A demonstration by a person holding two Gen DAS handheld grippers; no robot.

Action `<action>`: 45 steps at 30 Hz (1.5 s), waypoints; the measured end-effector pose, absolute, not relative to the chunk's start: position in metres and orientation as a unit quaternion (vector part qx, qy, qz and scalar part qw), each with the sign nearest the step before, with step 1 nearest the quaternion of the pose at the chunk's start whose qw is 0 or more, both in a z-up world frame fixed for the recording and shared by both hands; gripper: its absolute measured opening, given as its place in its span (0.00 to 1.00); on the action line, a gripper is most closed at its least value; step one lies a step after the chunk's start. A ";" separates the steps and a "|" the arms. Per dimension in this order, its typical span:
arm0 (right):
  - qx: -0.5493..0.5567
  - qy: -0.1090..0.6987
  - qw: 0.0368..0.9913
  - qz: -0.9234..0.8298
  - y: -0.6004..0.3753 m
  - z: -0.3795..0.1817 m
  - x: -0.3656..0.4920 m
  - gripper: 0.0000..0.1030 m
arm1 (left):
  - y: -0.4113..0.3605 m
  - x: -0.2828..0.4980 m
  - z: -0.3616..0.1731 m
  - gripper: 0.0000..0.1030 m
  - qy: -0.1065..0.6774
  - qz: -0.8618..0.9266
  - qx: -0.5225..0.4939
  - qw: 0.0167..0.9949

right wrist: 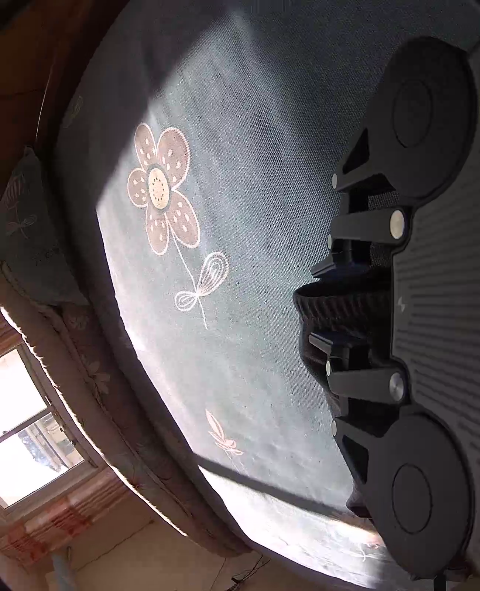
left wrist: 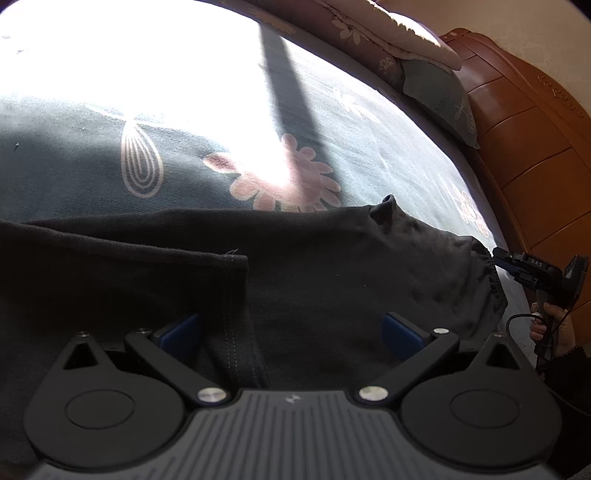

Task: Fold clothes

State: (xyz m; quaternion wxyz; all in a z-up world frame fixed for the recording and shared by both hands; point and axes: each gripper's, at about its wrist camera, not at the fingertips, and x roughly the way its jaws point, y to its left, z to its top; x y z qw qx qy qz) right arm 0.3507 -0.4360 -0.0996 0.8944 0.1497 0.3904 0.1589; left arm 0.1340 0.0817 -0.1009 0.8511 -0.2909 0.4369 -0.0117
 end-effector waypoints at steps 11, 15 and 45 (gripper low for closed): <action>0.050 0.460 0.847 0.263 -0.317 -0.119 0.360 0.20 | 0.081 0.133 -0.101 0.99 0.433 -0.011 -0.292 0.853; 0.090 0.443 0.857 0.249 -0.314 -0.126 0.379 0.17 | 0.080 0.133 -0.100 0.99 0.434 -0.010 -0.288 0.854; 0.454 0.393 0.789 0.127 -0.484 -0.166 0.234 0.66 | 0.045 0.130 -0.063 0.99 0.406 -0.034 -0.186 0.894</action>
